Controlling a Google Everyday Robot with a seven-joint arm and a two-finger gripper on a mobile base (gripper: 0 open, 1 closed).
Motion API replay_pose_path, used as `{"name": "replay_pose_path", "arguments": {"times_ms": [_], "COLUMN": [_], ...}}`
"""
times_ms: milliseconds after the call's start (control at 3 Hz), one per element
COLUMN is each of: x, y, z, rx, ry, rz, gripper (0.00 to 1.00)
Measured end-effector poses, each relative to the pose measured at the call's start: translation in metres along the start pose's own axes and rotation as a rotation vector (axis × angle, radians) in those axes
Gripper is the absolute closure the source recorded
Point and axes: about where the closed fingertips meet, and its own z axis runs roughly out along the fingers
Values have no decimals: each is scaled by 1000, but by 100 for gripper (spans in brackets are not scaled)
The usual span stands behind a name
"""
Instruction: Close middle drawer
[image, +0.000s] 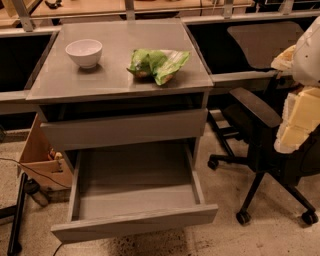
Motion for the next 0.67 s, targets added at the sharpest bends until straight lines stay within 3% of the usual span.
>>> {"name": "replay_pose_path", "arguments": {"times_ms": [667], "x": [5], "y": [6], "z": [12], "rx": [-13], "ry": [-7], "rz": [10], "gripper": [0]}}
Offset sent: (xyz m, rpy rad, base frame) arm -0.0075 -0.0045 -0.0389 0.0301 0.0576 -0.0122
